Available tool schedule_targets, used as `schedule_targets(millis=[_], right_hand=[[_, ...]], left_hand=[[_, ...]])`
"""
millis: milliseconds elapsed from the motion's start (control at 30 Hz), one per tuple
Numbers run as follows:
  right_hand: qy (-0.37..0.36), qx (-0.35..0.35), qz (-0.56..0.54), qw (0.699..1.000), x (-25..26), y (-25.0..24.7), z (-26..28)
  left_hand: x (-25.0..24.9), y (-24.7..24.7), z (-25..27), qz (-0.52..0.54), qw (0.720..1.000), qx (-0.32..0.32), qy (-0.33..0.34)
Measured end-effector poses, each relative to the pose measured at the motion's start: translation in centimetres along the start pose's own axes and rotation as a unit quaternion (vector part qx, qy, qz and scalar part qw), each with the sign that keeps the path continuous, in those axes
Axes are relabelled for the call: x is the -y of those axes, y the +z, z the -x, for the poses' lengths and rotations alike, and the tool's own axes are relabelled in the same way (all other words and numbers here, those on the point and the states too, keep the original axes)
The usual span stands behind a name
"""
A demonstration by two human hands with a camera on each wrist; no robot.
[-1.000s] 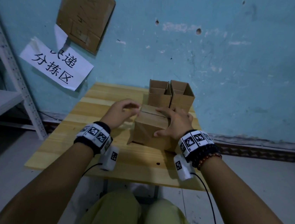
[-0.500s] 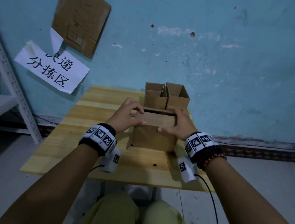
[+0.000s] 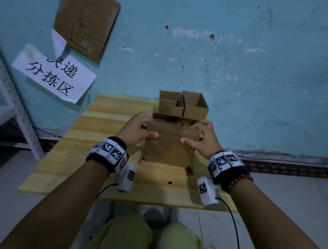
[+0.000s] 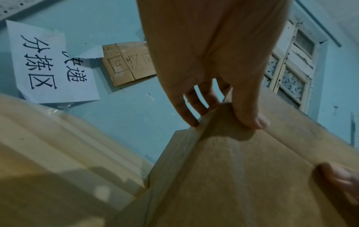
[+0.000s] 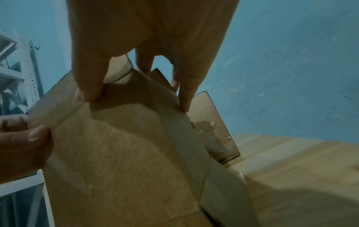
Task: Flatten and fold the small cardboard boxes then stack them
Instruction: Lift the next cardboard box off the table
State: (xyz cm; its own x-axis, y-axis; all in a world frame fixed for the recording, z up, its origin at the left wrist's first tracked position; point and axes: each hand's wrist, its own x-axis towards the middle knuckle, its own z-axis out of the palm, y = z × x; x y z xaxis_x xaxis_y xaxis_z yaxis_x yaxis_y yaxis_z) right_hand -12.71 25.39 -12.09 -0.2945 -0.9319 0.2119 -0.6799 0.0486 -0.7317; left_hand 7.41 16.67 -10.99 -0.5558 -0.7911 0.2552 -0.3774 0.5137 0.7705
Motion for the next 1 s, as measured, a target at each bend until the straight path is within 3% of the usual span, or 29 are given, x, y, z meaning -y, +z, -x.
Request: schedule_targets(millis=[200,333,433,600,800,1000], right_hand=[[-0.016,0.042,-0.018,0.999,0.5,-0.2,0.3],[-0.015,0.066,-0.004,0.998,1.0,-0.1,0.8],[-0.014,0.081,-0.008,0.997,1.1,-0.3,0.8],[-0.016,0.105,0.037,0.994,0.8,-0.4,0.1],[-0.030,0.072,0.067,0.995,0.6,-0.1,0.1],[-0.030,0.088,0.068,0.993,0.2,-0.4,-0.4]], left_hand=[[0.3,0.0,-0.3,0.008,0.999,0.050,0.012],[0.8,0.0,-0.7,-0.035,0.990,0.101,-0.096],[0.9,0.1,-1.1,-0.063,0.985,0.112,-0.116],[0.4,-0.2,-1.4,-0.141,0.975,0.152,-0.077],[0.4,0.2,-1.0,-0.100,0.986,0.128,-0.048],[-0.5,-0.4,-0.9,-0.046,0.994,0.097,-0.019]])
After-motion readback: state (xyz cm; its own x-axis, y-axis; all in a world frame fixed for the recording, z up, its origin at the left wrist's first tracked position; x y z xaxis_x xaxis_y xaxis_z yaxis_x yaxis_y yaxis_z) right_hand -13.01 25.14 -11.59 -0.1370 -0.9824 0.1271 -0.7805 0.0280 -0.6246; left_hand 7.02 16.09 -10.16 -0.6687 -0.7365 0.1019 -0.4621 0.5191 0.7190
